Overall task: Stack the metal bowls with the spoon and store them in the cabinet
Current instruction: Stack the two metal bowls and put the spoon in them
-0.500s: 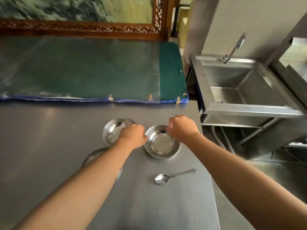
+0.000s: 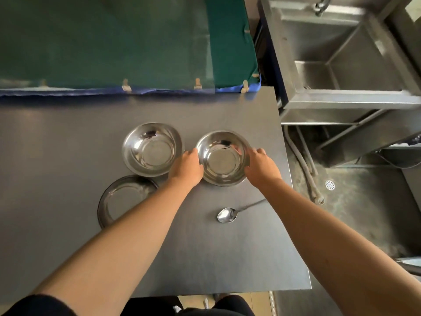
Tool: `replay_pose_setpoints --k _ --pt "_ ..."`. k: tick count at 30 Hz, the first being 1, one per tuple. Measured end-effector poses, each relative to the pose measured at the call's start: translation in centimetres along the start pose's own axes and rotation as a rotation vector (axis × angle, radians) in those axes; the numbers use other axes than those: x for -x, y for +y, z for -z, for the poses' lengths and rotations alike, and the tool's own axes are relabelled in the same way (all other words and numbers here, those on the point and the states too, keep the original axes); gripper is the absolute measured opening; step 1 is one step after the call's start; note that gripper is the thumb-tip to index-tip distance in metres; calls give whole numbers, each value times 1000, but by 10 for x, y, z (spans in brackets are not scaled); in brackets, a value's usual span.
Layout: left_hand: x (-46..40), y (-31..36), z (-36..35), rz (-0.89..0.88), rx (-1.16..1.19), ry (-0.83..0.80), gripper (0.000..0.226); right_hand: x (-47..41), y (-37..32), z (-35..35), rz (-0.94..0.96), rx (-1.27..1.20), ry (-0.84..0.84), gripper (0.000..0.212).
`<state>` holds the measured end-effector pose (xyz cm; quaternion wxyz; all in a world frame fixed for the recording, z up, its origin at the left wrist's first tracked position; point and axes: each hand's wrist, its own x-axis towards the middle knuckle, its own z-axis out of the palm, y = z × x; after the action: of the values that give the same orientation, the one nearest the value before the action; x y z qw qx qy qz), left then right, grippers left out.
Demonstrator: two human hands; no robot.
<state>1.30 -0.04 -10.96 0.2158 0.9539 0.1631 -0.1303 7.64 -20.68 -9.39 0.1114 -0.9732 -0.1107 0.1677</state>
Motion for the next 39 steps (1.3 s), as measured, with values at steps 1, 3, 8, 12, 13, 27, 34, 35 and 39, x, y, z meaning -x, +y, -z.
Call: replay_pose_setpoints --k 1,3,8,12,13,27,34,35,39 --pt "-2 0 -2 19 44 4 35 -1 1 -5 -33 -37 7 29" --pt "-6 1 -6 54 130 13 39 -3 2 -11 -95 -122 26 30" --pt "-12 -2 -10 170 277 -20 33 -6 3 -19 -225 -277 43 32" --pt "-11 -5 -2 203 465 -45 32 -3 2 -14 -260 -323 43 32" --pt "-11 -6 1 203 519 -52 32 -4 0 -10 -258 -339 49 32" --pt "-4 -98 85 212 671 145 30 -12 -113 18 -75 -454 127 30" --pt "-4 -157 103 298 685 172 37 -28 -173 -4 -7 -486 51 28" --pt "-6 -163 103 310 689 171 40 -30 -178 -9 0 -490 35 30" --pt "-12 -181 99 347 689 137 48 -37 -190 -25 -4 -464 -9 35"
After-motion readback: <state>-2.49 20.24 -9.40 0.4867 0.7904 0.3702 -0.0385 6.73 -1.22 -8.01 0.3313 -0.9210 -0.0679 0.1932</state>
